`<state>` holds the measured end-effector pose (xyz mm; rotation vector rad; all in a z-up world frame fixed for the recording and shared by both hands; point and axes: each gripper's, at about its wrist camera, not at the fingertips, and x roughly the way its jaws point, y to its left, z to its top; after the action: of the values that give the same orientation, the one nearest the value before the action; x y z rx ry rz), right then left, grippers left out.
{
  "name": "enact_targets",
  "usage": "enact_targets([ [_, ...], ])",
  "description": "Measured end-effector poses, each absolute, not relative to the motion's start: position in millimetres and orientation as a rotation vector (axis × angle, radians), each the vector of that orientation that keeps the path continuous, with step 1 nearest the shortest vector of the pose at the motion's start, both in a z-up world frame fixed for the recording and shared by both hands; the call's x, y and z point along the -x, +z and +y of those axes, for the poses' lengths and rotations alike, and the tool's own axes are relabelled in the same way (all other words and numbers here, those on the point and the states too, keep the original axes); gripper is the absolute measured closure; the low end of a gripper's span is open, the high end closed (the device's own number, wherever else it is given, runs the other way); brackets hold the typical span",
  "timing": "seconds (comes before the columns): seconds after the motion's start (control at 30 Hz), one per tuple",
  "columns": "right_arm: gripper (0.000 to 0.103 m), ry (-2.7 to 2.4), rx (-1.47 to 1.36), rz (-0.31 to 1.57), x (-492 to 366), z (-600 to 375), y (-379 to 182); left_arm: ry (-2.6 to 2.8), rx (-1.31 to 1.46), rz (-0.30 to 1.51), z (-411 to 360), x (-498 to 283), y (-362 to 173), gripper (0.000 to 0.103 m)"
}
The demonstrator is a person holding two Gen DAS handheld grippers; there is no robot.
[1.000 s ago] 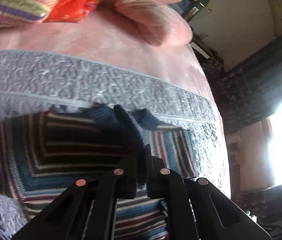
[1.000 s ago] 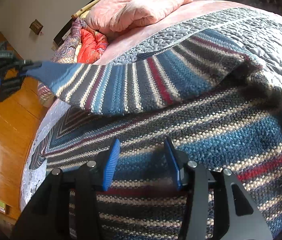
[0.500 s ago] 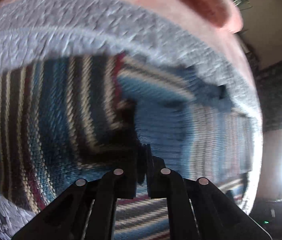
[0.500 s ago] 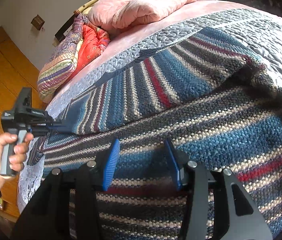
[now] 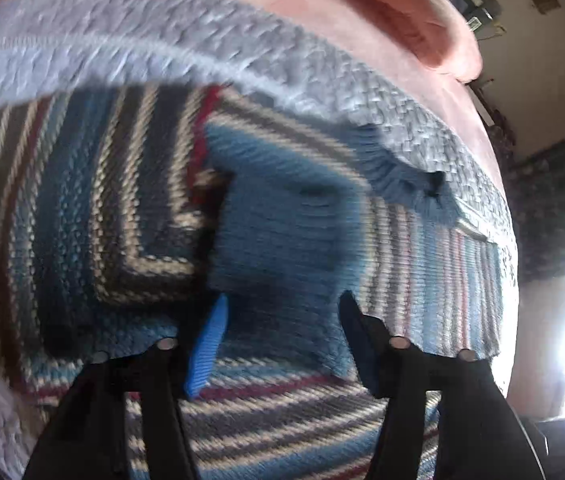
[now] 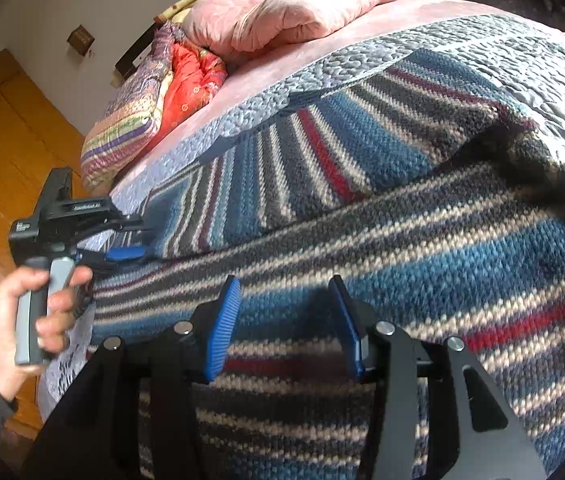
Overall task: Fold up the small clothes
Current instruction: 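Grasp the cuff of the other sleeve with the left tool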
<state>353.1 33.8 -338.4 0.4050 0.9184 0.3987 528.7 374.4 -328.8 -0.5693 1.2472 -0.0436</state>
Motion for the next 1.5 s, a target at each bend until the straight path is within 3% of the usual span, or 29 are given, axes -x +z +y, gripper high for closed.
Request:
enact_targets([
  [0.27, 0.057, 0.435, -0.34, 0.921, -339, 57, -326, 0.09, 0.617, 1.176, 486, -470, -288, 0.049],
  [0.37, 0.054, 0.474, -0.322, 0.906, -330, 70, -313, 0.19, 0.698, 1.072, 564, -424, -263, 0.031],
  [0.4, 0.052, 0.486, -0.32, 0.905, -327, 75, -311, 0.248, 0.742, 1.021, 604, -400, -257, 0.03],
  [0.63, 0.051, 0.573, -0.261, 0.939, -308, 122, -307, 0.487, 0.937, 0.906, 754, -322, -278, 0.03],
  [0.93, 0.051, 0.579, -0.238, 1.001, -300, 143, -321, 0.547, 0.976, 0.863, 808, -329, -313, 0.03],
  [1.0, 0.051, 0.577, -0.235, 1.008, -299, 143, -324, 0.554, 0.952, 0.852, 815, -336, -314, 0.035],
  [1.03, 0.051, 0.575, -0.232, 1.012, -300, 146, -325, 0.567, 0.935, 0.854, 816, -337, -313, 0.043],
  [1.07, 0.051, 0.575, -0.231, 1.016, -299, 147, -326, 0.587, 0.921, 0.865, 817, -339, -315, 0.064],
  [1.17, 0.051, 0.576, -0.229, 1.016, -298, 147, -324, 0.587, 0.947, 0.839, 822, -329, -314, 0.087],
  [1.37, 0.051, 0.566, -0.234, 0.998, -295, 139, -313, 0.494, 0.875, 0.784, 794, -334, -264, 0.091],
  [1.5, 0.051, 0.551, -0.252, 1.0, -295, 126, -299, 0.325, 0.78, 0.727, 734, -357, -199, 0.091],
])
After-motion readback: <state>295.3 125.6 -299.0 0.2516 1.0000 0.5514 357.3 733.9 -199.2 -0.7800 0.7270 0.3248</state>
